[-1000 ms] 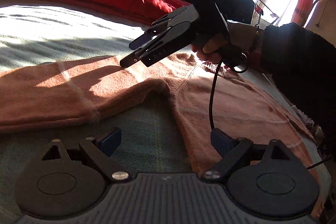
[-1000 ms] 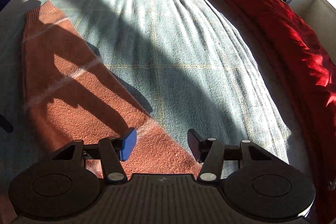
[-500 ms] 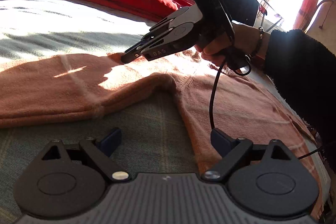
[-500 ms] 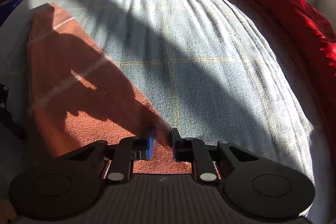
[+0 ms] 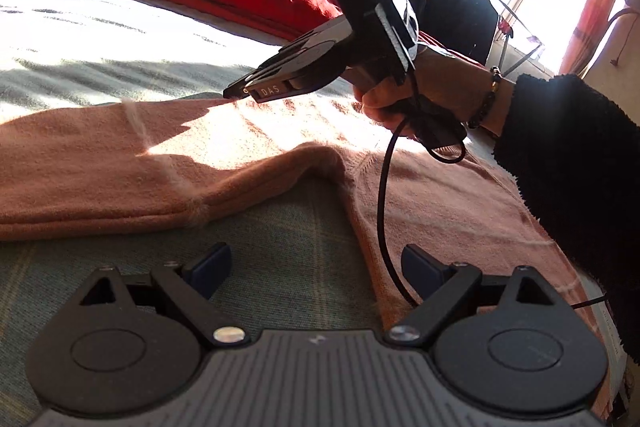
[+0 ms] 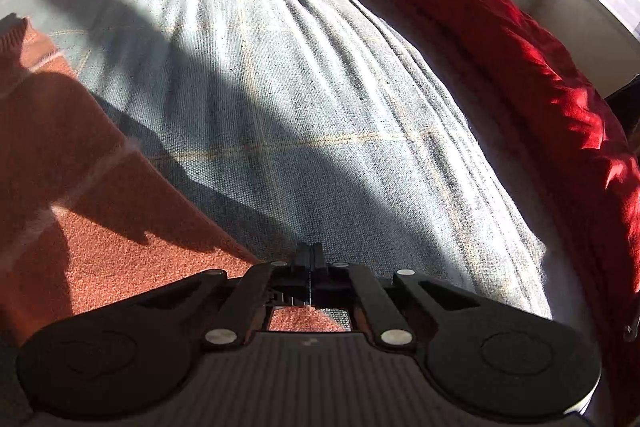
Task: Fold clothes
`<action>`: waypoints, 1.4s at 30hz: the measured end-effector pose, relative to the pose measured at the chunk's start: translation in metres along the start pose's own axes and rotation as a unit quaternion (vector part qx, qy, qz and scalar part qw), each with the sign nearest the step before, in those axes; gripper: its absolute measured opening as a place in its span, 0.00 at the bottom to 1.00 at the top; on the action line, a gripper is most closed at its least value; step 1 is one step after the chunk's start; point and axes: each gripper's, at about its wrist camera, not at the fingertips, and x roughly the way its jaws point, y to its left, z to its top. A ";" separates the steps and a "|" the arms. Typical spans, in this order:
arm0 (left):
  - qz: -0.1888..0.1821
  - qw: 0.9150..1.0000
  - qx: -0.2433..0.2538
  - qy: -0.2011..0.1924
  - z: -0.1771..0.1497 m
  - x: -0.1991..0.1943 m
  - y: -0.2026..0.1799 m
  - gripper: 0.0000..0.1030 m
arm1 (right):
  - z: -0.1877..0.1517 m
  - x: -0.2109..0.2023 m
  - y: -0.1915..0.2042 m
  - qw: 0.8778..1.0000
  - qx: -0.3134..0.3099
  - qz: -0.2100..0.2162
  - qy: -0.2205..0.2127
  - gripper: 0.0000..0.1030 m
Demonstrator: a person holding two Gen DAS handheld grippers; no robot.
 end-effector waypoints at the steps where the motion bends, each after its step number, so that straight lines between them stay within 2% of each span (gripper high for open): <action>1: 0.001 1.000 -0.002 -0.001 0.000 0.000 0.000 0.89 | -0.001 -0.007 0.000 1.000 0.002 -0.002 -0.001 0.05; 3: 0.004 1.000 -0.002 -0.002 0.001 -0.001 0.001 0.89 | -0.004 -0.024 -0.002 1.000 0.015 -0.012 -0.004 0.13; 5: 0.004 1.000 -0.002 -0.002 0.001 -0.001 0.001 0.89 | -0.013 -0.042 0.000 0.999 0.033 -0.012 -0.008 0.16; 8: 0.007 1.000 0.000 -0.002 0.001 0.000 0.000 0.89 | -0.030 -0.064 0.013 0.999 0.040 -0.009 -0.003 0.29; 13: 0.009 1.000 0.001 -0.004 0.001 -0.001 -0.001 0.89 | -0.049 -0.088 0.036 0.999 0.043 -0.014 0.015 0.31; 16: 0.011 1.000 0.005 -0.005 0.002 -0.001 -0.002 0.89 | -0.061 -0.107 0.046 0.997 0.064 -0.035 0.014 0.38; 18: 0.007 1.000 0.006 -0.010 0.002 -0.003 -0.004 0.89 | -0.074 -0.122 0.053 0.995 0.085 -0.047 0.014 0.46; 22: -0.012 1.000 0.015 -0.024 0.001 -0.007 -0.006 0.89 | -0.113 -0.157 0.069 0.988 0.149 -0.047 0.018 0.46; 27: -0.014 0.999 0.030 -0.026 0.004 -0.003 -0.016 0.89 | -0.166 -0.204 0.102 0.978 0.205 -0.038 -0.003 0.47; 32: -0.035 0.990 0.136 -0.012 0.029 -0.014 -0.035 0.89 | -0.203 -0.236 0.129 0.970 0.238 -0.009 -0.047 0.48; 34: -0.023 0.982 0.186 -0.010 0.048 -0.019 -0.039 0.89 | -0.213 -0.244 0.134 0.966 0.248 0.002 -0.069 0.48; 36: -0.012 0.971 0.241 -0.004 0.077 -0.018 -0.037 0.88 | -0.220 -0.249 0.137 0.962 0.258 0.013 -0.089 0.49; 38: -0.003 0.963 0.269 0.007 0.102 -0.011 -0.029 0.82 | -0.225 -0.254 0.138 0.957 0.268 0.015 -0.111 0.50; 40: 0.001 0.962 0.272 0.033 0.128 0.005 -0.011 0.53 | -0.230 -0.258 0.136 0.950 0.283 0.016 -0.129 0.51; 42: 0.001 0.964 0.254 0.074 0.145 0.032 0.013 0.39 | -0.236 -0.261 0.133 0.942 0.300 0.021 -0.146 0.52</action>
